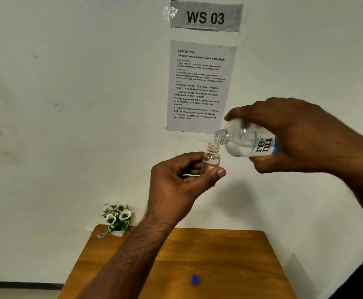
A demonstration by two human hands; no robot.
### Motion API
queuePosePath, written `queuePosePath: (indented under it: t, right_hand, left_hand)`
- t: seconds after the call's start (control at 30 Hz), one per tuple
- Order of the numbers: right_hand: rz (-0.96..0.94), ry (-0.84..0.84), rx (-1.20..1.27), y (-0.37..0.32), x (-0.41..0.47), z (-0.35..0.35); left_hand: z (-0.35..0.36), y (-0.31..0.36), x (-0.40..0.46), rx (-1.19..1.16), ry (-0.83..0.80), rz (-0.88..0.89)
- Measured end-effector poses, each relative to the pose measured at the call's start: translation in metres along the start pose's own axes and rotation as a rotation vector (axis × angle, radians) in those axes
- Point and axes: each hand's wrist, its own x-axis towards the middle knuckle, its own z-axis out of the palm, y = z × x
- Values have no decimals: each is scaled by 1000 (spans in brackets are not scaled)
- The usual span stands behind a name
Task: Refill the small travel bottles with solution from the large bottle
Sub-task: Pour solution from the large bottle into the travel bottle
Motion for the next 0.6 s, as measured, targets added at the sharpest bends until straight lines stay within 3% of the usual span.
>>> queuePosePath:
  t: [0.6]
  right_hand:
    - [-2, -2, 12, 2, 1, 4]
  left_hand:
    - [0, -4, 2, -18, -1, 14]
